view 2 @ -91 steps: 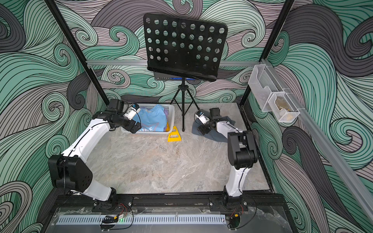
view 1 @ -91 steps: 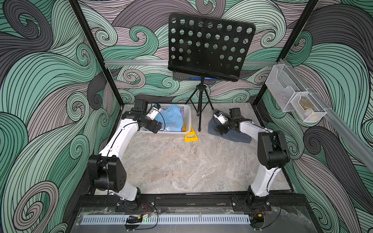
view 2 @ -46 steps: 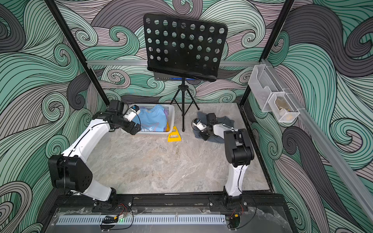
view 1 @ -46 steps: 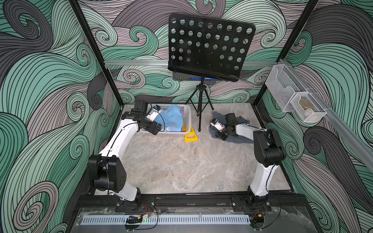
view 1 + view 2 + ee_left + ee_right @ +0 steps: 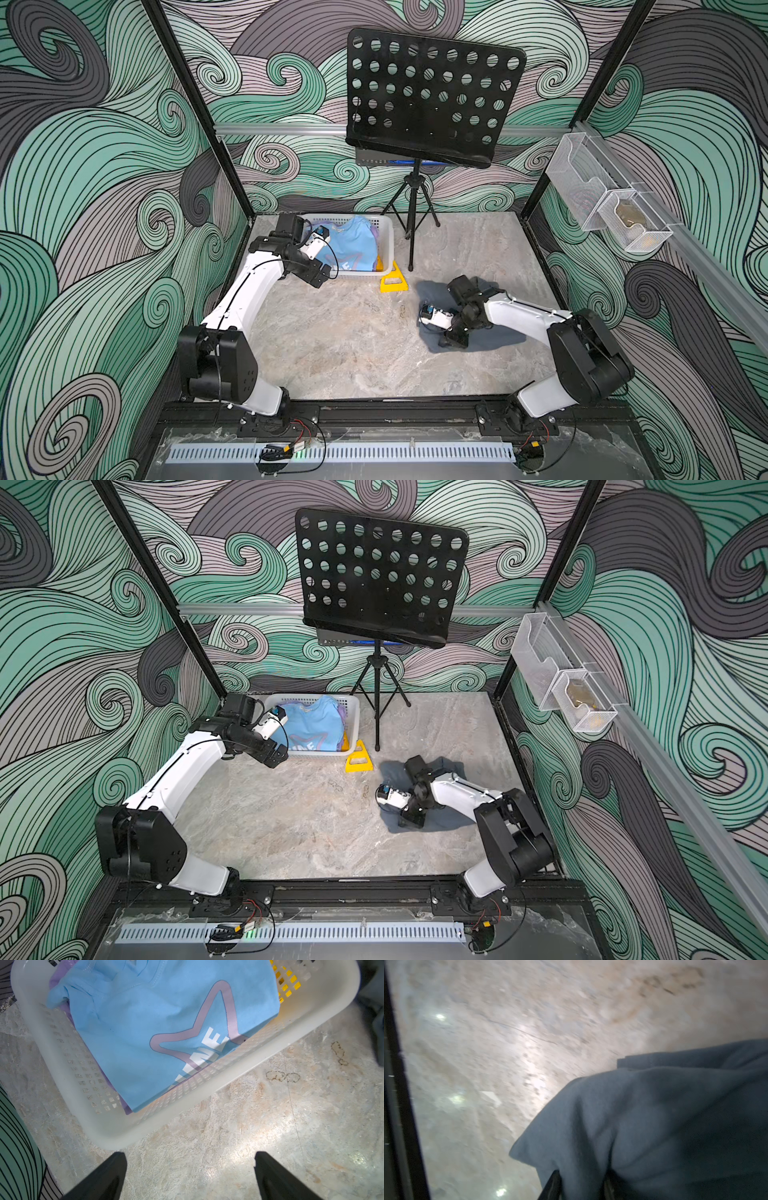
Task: Put the folded t-shirts into the basket
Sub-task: Move the T-shirt to the center of the board.
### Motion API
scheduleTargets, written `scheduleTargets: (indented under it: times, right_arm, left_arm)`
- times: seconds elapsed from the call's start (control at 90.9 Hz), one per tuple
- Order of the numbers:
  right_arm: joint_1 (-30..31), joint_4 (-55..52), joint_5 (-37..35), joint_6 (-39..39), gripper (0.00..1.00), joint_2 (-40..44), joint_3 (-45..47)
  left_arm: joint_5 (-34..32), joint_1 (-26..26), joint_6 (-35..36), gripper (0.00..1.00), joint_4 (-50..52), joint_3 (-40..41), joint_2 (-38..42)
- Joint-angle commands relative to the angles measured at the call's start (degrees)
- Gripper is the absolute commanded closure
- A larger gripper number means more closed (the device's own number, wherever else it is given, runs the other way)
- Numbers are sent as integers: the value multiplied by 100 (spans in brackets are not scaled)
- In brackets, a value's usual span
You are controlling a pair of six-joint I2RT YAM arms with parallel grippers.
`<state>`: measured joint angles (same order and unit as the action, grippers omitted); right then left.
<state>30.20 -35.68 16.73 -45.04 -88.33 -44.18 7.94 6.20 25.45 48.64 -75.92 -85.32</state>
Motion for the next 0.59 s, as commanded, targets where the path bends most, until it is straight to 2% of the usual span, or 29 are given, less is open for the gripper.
scheduleTargets:
  times: [0.0, 0.121, 0.231, 0.341, 0.407, 0.506, 0.583]
  right_arm:
    - [794, -353, 946, 259, 60, -405, -371]
    - [938, -476, 1455, 299, 39, -530, -1065]
    - [475, -744, 1948, 86, 26, -290, -1290]
    - [-428, -1090, 2266, -265, 23, -91, -1327]
    - [-1194, -1171, 2222, -373, 22, -39, -1298]
    - [-2275, -951, 1738, -225, 21, -89, -1278]
    - [-3044, -554, 1225, 179, 21, -256, -1331]
  left_arm:
    - [397, 16, 19, 1, 304, -121, 194]
    - [1386, 45, -116, 2, 378, -40, 288]
    - [2134, 252, -328, 3, 100, 306, 475]
    - [2310, 834, -433, 3, -218, 677, 633]
    - [2192, 1430, -455, 3, -381, 807, 619]
    - [2033, 2185, -551, 4, -723, 919, 422]
    - [1962, 2568, -620, 5, -912, 869, -30]
